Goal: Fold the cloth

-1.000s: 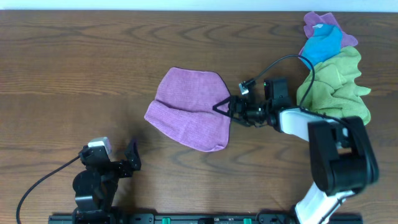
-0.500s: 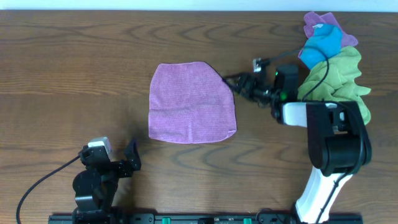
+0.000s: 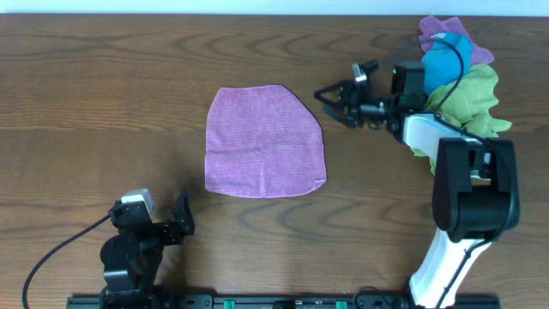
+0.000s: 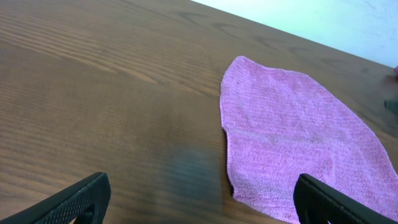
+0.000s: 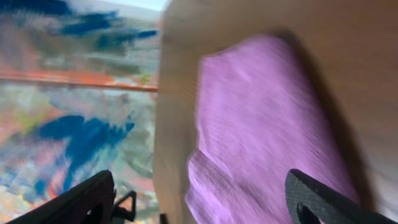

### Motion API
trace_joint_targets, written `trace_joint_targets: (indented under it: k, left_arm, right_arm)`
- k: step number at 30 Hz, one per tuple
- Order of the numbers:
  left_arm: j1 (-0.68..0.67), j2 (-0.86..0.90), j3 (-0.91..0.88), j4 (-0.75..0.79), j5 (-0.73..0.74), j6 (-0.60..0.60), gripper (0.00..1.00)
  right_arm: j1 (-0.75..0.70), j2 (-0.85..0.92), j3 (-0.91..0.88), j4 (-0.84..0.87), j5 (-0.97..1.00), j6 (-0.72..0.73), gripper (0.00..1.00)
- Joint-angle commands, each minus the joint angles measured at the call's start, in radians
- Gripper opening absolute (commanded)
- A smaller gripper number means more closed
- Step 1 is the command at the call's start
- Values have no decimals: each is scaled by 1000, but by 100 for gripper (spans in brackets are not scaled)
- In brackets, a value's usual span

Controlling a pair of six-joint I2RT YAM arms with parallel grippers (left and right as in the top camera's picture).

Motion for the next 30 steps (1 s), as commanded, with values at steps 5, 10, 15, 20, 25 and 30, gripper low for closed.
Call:
trace_joint_targets:
  k: [5, 10, 15, 20, 25, 30]
  left_arm:
    - [-3, -6, -18, -4, -3, -4, 95]
    - [-3, -6, -18, -4, -3, -4, 95]
    - [-3, -6, -18, -4, -3, -4, 95]
    - [-3, -6, -18, -4, -3, -4, 95]
    - [-3, -6, -18, -4, -3, -4, 95]
    - [-3, -6, -18, -4, -3, -4, 95]
  right_arm:
    - [12, -1, 0, -261, 86, -209, 94]
    - [35, -1, -3, -386, 147, -277, 99]
    - [60, 30, -4, -391, 179, -292, 99]
    - [77, 115, -4, -317, 114, -245, 99]
    - [101, 201, -3, -55, 18, -76, 99]
    - [105, 263, 50, 439, -36, 177, 99]
